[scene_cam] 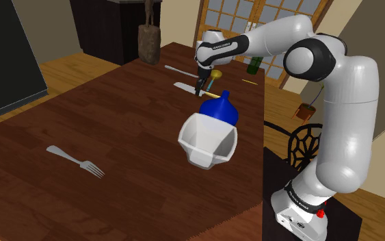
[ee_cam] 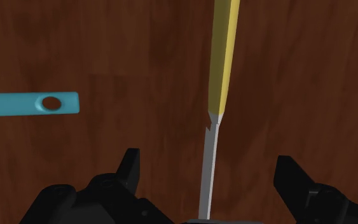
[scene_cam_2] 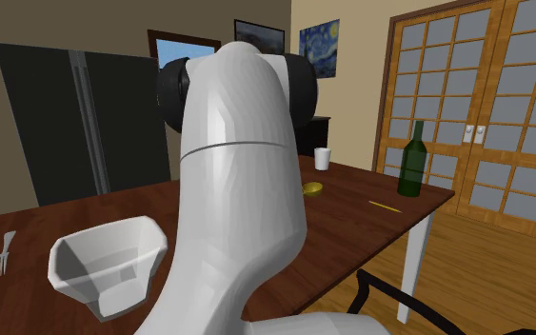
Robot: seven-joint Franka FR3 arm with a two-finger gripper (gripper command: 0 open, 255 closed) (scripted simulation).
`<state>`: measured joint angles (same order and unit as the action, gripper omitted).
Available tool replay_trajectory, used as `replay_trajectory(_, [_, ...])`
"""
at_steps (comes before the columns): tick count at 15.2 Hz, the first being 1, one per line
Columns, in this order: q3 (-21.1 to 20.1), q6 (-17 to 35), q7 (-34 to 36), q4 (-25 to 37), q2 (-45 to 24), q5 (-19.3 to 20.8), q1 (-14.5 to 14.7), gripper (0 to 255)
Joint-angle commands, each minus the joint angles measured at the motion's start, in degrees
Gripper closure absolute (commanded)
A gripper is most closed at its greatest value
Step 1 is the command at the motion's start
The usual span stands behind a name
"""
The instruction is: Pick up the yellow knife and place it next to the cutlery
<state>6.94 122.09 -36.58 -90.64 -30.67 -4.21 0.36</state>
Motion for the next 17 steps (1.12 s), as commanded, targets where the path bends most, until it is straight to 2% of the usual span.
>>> replay_trajectory(1, [0.00, 0.03, -0.01, 0.02, -0.03, -0.01, -0.01, 0])
replay_trajectory(3, [0.00, 0.02, 0.00, 0.01, -0.03, 0.00, 0.00, 0])
replay_trajectory(4, [0.00, 0.02, 0.00, 0.01, -0.03, 0.00, 0.00, 255])
replay_trajectory(13, [0.00, 0.03, -0.01, 0.02, -0.03, -0.01, -0.01, 255])
replay_trajectory(17, [0.11, -2.41, 0.12, 1.18, 1.25, 0.19, 0.04, 255])
